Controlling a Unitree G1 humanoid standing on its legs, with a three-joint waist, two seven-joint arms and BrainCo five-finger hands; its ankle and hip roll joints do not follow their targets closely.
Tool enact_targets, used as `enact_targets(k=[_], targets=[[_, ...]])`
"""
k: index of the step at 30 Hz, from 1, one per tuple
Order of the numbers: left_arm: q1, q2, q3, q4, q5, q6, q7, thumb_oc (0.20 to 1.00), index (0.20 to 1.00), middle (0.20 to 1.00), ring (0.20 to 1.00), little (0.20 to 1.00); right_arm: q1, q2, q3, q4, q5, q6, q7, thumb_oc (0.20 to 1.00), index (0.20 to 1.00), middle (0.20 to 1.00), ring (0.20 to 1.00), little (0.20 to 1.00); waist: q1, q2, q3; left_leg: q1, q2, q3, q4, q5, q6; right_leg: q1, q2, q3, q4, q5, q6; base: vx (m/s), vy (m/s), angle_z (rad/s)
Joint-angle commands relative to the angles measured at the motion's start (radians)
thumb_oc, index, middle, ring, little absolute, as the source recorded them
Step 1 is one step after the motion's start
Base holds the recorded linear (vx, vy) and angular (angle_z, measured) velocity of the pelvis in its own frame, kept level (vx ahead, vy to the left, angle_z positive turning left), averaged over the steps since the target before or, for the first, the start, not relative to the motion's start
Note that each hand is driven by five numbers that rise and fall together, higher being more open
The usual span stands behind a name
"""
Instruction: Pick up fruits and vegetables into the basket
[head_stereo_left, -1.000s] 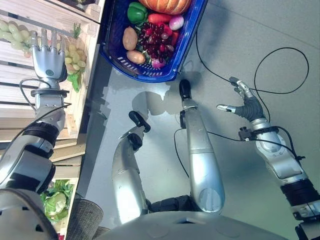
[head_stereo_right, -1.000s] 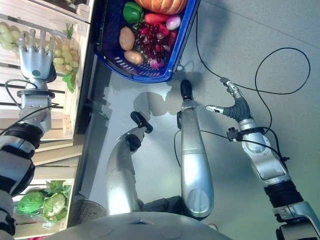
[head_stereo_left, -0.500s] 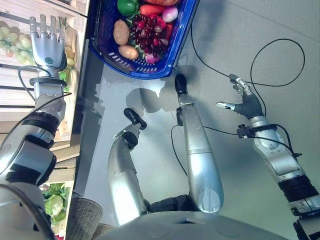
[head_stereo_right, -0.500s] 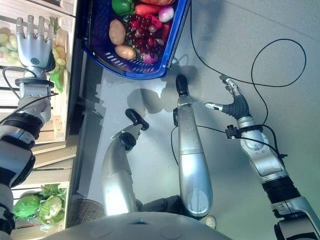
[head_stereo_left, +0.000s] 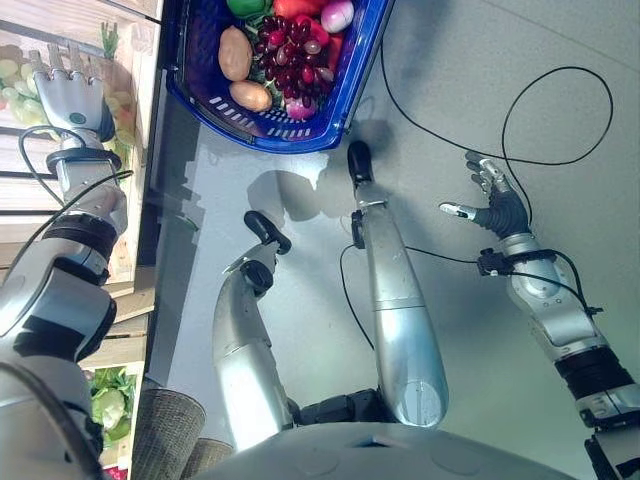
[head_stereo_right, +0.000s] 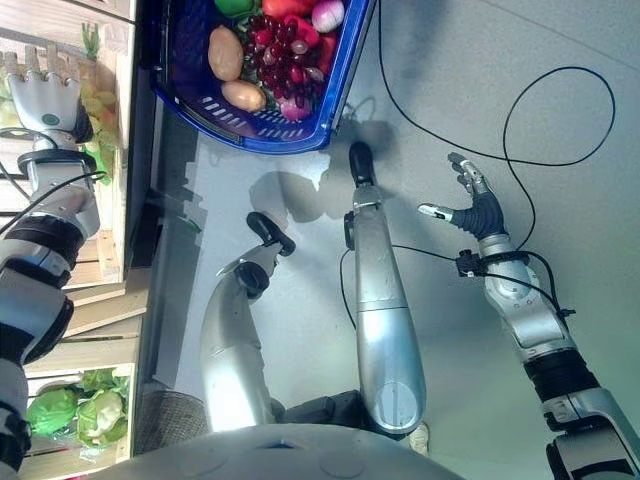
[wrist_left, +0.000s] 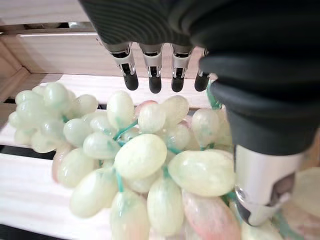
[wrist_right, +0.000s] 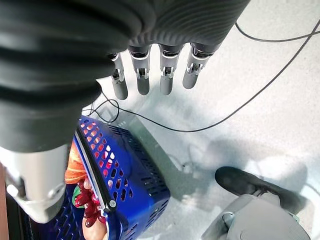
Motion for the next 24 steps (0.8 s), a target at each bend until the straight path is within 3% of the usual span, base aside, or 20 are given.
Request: enact_targets(k=[1,6,17,24], targets=[[0.038,0.026,0.004,0.113,-0.021,0.08,-0.041,1.0,1.0,1.0,1.0,1.0,-0.001,0.012,0.044,0.01,0.036,-0.067,-0.01,1.0,1.0,1.0,1.0,1.0,-0.001,-0.036,-0.044,-0.085,-0.001,-0.027,0.094,-0.086,-0.004,-0.014,-0.011,0.038,-0.045,-0.017,0.094,0.0,0.0,0.0],[0.036,0.018,-0.01,0.145,-0.027,0.088,-0.096,1.0,1.0,1.0,1.0,1.0,-0.01,0.015,0.055,0.035,0.041,-0.088,-0.015,1.0,1.0,1.0,1.0,1.0,0.0,-0.039,-0.044,-0.1,0.0,-0.03,0.102,-0.088,-0.002,-0.026,-0.01,0.036,-0.043,-0.015,0.093,0.0,0.0,0.0],[0.074,-0.011,-0.025,0.176,-0.065,0.072,-0.332,1.0,1.0,1.0,1.0,1.0,-0.012,0.012,0.053,0.051,0.044,-0.1,0.004,1.0,1.0,1.0,1.0,1.0,0.004,-0.034,-0.044,-0.099,-0.01,-0.039,0.095,-0.083,-0.003,-0.024,-0.013,0.038,-0.055,-0.006,0.095,0.0,0.0,0.0],[0.076,-0.021,-0.039,0.193,0.008,0.088,-0.357,1.0,1.0,1.0,1.0,1.0,-0.022,0.01,0.055,0.063,0.048,-0.107,0.003,1.0,1.0,1.0,1.0,1.0,0.002,-0.032,-0.044,-0.101,-0.014,-0.043,0.099,-0.086,-0.004,-0.028,-0.014,0.043,-0.057,-0.003,0.094,0.0,0.0,0.0]])
